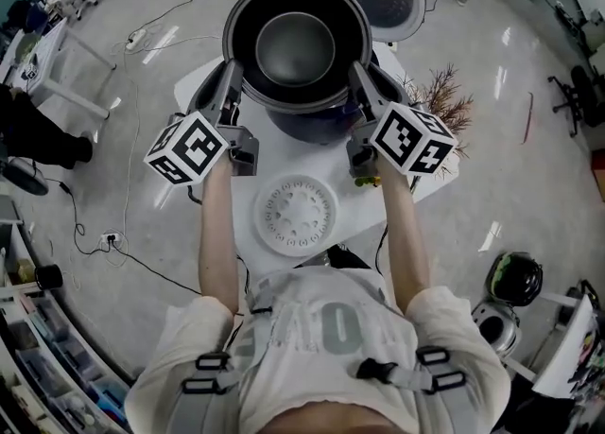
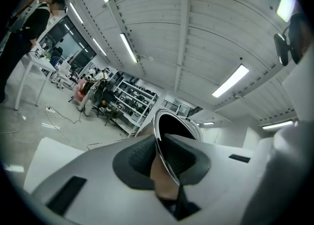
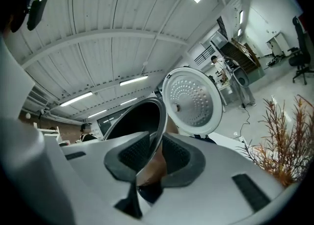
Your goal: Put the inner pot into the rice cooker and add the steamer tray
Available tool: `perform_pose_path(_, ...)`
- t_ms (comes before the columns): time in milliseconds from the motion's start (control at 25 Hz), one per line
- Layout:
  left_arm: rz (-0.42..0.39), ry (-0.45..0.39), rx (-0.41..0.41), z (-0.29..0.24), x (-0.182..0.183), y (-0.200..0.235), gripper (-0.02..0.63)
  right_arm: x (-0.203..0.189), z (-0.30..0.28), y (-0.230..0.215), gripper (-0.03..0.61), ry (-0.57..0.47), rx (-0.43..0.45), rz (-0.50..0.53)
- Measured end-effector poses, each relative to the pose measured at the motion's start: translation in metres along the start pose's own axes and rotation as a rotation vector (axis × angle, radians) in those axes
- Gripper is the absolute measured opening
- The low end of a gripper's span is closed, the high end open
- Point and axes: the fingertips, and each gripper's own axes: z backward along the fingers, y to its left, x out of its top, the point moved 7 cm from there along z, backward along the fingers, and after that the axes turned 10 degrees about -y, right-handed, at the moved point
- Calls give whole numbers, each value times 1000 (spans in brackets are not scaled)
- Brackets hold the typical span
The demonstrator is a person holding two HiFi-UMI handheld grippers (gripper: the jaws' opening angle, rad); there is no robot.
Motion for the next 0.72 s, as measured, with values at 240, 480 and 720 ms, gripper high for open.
perform_pose_path(240,-20,66,-2,-12,-20,-8,55,-3,12,-21,89,14,-56,-14)
perform_pose_path(480,-37,119,2,-21,-37,-2,57,-15,13,-36,91,35,-94,-28)
perform_pose_path(720,-57,153,9,-31,-51,0,58,-21,12,-49,92,51,-119,-25)
